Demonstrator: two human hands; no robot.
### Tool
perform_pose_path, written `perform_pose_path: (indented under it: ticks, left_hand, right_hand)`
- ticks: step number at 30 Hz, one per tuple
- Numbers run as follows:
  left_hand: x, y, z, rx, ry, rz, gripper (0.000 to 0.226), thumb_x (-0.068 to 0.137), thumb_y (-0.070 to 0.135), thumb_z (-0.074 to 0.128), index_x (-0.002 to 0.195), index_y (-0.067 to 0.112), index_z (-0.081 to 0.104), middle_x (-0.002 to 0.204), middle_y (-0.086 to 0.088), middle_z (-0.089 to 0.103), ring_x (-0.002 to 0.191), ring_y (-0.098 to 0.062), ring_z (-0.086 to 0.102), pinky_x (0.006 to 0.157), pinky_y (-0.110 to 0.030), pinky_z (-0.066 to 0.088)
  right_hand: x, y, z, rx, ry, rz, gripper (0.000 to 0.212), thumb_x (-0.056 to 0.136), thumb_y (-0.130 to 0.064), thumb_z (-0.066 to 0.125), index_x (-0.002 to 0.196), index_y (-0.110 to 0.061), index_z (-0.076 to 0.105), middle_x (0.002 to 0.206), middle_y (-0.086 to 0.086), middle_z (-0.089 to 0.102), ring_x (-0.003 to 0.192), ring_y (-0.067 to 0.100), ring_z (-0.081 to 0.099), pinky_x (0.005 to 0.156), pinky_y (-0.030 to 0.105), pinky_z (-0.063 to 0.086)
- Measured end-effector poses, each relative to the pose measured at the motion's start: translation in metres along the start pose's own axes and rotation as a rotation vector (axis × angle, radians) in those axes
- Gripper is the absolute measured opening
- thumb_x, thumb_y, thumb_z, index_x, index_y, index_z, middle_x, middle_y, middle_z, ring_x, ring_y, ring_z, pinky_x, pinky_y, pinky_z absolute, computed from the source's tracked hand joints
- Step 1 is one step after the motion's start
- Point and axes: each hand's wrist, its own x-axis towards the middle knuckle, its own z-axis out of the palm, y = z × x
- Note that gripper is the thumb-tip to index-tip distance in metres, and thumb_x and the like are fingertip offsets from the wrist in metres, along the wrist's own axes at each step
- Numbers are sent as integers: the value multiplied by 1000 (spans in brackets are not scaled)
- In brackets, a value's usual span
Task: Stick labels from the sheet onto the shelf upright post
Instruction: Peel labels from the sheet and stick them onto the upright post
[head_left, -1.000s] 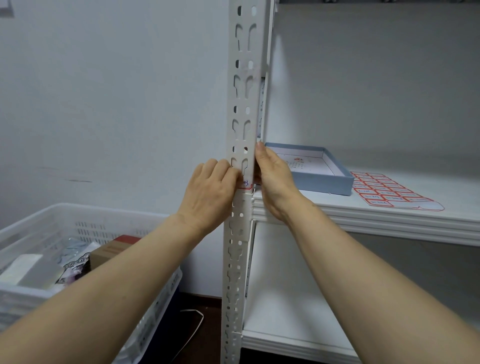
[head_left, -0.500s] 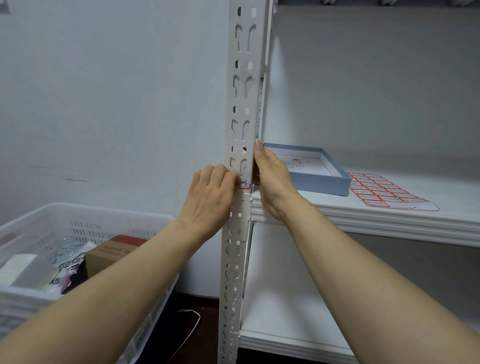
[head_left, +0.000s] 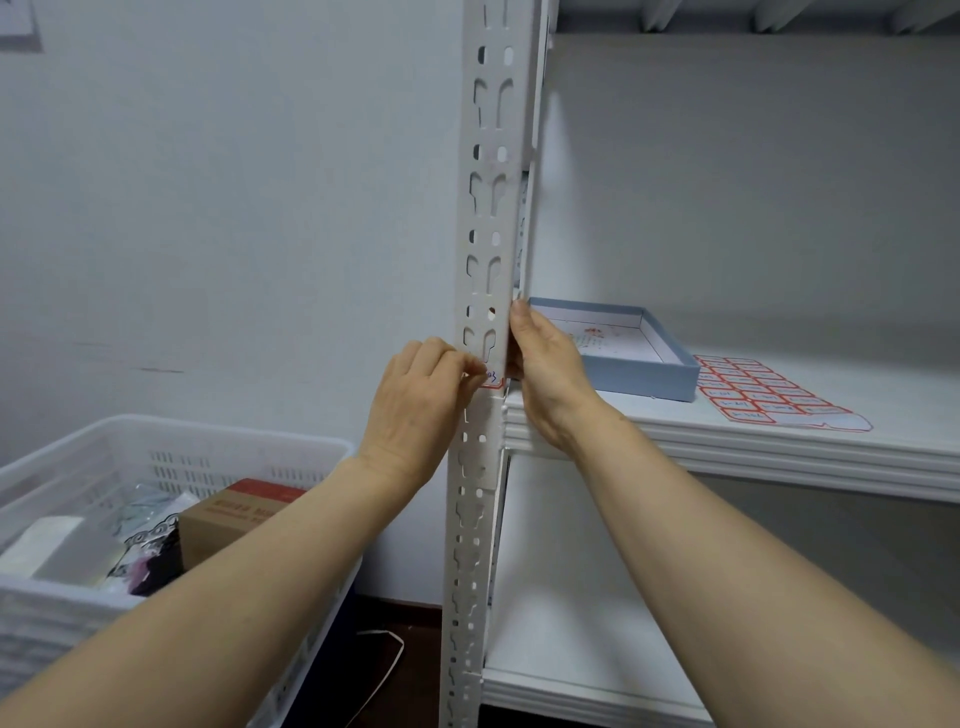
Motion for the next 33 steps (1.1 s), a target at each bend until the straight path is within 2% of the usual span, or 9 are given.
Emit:
perform_pose_path:
  ticks: [2,7,9,11,15,19,26,31,33]
  left_hand:
    - [4,9,-3,-76,-53,-54,26,92,25,47,85,6,63,80,-10,59,71,-27,54,68,-26,38]
    - [33,57,-13,-509,-206,-319,12,98,21,44,90,16,51,91,2,50,79,-6,42,71,-14,31]
    - [52,78,-7,-687,-225,-550,12,99,19,44,93,17,54,93,2,57,83,-6,50,74,-15,36]
    - [69,96,0,-911,-273,-770,18,99,20,44,87,16,58,77,3,57,71,-10,51,71,-24,39]
    - [95,118,19,-1112,-415,-992,32,100,16,43,71,14,56,59,0,43,53,-13,38,58,-26,37]
    - [117,125,45,-1135,-464,-1126,23,98,12,47,79,6,58,64,-4,44,52,-15,36,60,-30,36]
    - [134,118,72,-1025,-508,-1201,27,93,2,44,68,5,55,62,-8,41,49,-18,29,47,-25,27]
    - [139,115,78,-988,-540,-1193,31,89,33,61,79,4,55,65,-3,45,50,-16,32,49,-25,30]
    - [138,113,79,-866,-569,-1078,30,81,29,72,74,6,54,59,-4,39,48,-16,31,49,-23,30]
  right_hand:
    - [-1,0,0,-9,3,15,35,101,-26,39,118,-1,57,93,8,66,70,10,64,58,17,50]
    - [-2,-12,-20,36,116,11,31,101,-24,39,115,-1,55,110,11,61,105,19,58,95,30,47]
    - [-1,-26,-36,62,154,-13,30,102,-26,36,105,-5,57,102,9,63,96,17,62,89,27,50]
    - [1,-42,-55,72,191,-17,34,102,-29,32,95,-9,58,91,8,63,82,15,62,76,25,53]
    - [7,-67,-94,-36,226,27,38,103,-31,30,103,-3,56,86,11,62,76,19,63,72,27,55]
    - [16,-82,-118,-165,234,70,39,103,-29,30,107,-1,56,83,12,61,72,21,63,70,28,54]
    - [33,-85,-137,-255,238,96,39,103,-29,30,102,-1,57,75,12,60,62,20,60,56,23,52]
    - [41,-80,-144,-274,242,95,36,102,-27,32,99,-2,58,76,12,62,64,20,61,59,24,53]
    - [43,-78,-145,-276,238,93,34,101,-25,33,99,-1,58,74,11,61,62,20,60,60,24,52]
